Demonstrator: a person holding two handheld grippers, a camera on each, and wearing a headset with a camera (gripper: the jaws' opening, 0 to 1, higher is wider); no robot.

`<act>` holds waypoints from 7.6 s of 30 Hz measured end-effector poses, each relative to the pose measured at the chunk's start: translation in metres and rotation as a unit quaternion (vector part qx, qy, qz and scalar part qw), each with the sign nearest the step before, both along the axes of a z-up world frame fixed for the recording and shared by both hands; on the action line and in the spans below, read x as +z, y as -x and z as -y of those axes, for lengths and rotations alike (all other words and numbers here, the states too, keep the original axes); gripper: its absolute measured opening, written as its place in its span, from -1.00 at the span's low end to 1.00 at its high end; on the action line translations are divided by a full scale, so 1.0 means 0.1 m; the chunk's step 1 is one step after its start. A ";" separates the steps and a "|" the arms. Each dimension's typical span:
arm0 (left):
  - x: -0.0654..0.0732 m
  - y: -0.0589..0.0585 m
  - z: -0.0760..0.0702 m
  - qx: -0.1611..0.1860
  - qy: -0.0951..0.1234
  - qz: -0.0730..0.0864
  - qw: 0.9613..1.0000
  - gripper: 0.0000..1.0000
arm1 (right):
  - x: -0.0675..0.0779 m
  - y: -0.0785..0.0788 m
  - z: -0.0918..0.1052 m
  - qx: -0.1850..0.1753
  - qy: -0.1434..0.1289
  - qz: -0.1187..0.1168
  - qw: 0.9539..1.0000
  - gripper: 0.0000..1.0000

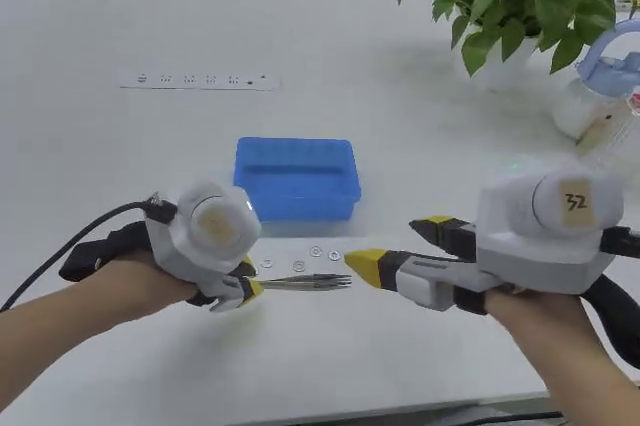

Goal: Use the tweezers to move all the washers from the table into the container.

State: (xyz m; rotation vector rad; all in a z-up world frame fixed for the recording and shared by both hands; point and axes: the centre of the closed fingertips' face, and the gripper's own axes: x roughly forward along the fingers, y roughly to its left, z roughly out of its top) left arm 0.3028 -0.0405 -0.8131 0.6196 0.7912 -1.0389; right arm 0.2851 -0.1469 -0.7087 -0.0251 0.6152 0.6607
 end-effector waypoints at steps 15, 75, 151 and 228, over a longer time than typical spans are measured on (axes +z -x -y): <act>-0.14 0.04 0.04 -0.084 -0.013 0.007 0.996 -1.00 | -0.24 -0.06 -0.16 0.020 0.023 -0.022 0.999 -0.01; 0.96 0.08 -0.14 -0.099 0.059 0.066 0.991 -1.00 | -0.69 -0.22 -1.38 0.227 0.027 -0.070 0.971 -0.80; 0.64 0.32 -0.31 0.167 0.128 -0.005 0.978 0.98 | -0.32 -1.35 -1.36 0.197 0.084 0.023 0.977 -0.92; 0.55 0.21 -0.45 0.200 0.106 0.007 0.974 0.98 | -0.66 -0.61 -1.16 0.206 0.073 -0.011 0.976 -0.91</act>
